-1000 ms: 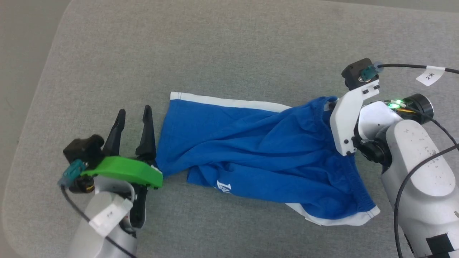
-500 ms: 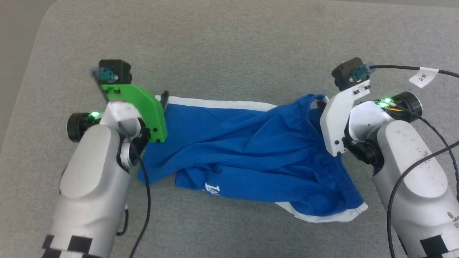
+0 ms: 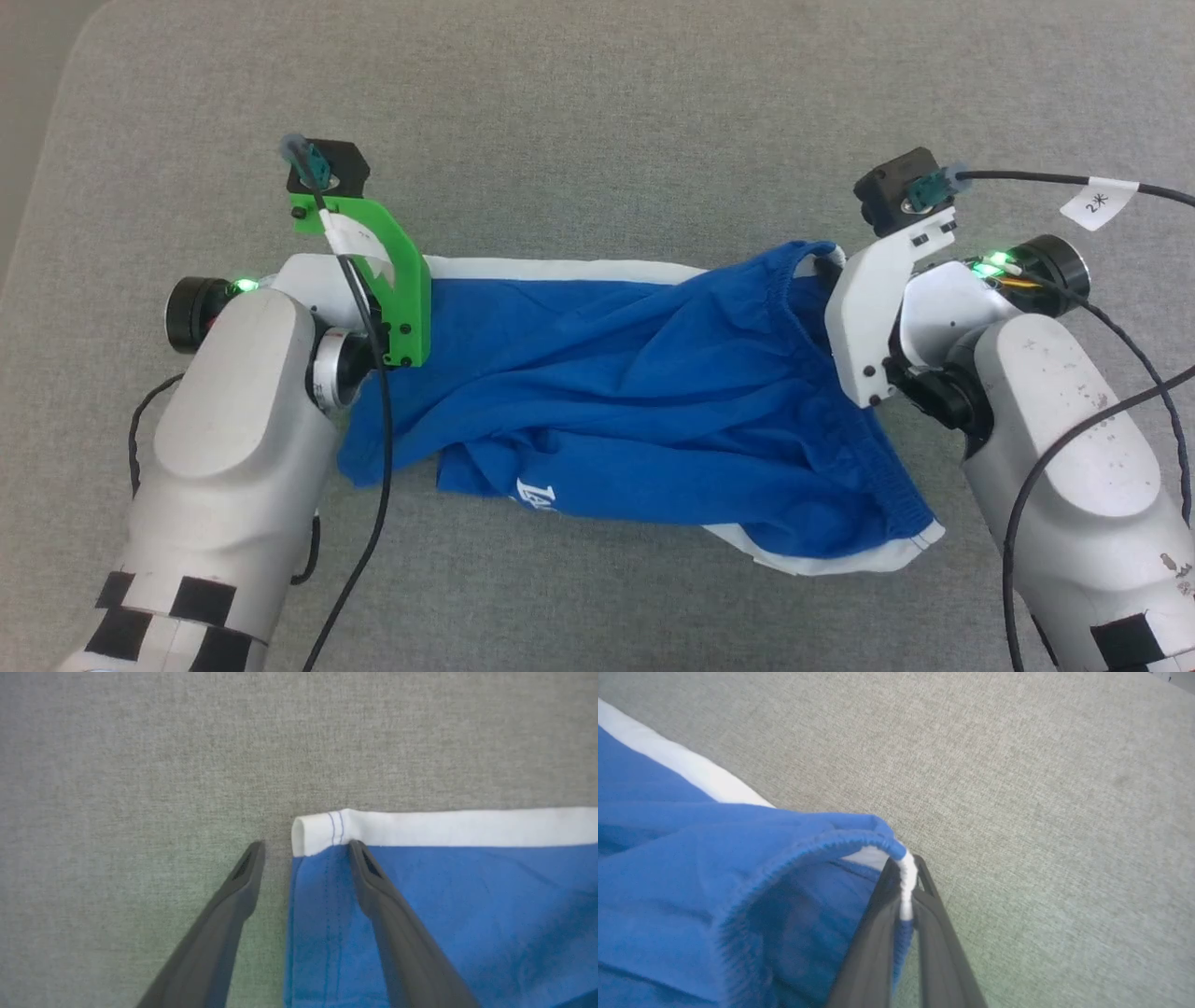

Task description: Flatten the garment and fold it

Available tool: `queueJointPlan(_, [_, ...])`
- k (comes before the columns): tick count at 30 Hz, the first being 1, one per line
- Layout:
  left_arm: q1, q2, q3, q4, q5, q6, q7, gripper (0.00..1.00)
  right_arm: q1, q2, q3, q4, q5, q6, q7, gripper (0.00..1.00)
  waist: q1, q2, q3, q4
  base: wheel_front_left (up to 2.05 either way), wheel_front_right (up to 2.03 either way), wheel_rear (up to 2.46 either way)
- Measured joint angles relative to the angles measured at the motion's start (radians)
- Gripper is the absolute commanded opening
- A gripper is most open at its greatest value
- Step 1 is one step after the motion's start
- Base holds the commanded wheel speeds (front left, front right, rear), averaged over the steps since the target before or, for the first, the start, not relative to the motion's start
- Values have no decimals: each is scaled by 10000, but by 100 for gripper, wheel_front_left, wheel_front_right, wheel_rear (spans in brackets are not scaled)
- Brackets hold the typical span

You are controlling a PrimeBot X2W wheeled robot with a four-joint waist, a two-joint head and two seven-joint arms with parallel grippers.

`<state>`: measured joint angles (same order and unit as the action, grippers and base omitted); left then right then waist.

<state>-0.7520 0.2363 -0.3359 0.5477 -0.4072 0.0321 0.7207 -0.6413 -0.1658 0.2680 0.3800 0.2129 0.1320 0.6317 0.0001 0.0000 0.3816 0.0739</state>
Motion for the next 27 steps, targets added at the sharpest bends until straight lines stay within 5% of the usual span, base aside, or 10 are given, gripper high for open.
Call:
queueJointPlan(13, [26, -393, 422, 35, -861, -360, -895, 0, 81, -36, -270, 15, 130, 0, -441, 0, -1, 0, -305, 90, 0, 0, 0])
queueJointPlan(27, [-828, -495, 1567, -1511, -1835, -481, -2151, 0, -368, -203, -1317, -706, 1310, 0, -999, 0, -1, 0, -1740, 45, 0, 0, 0])
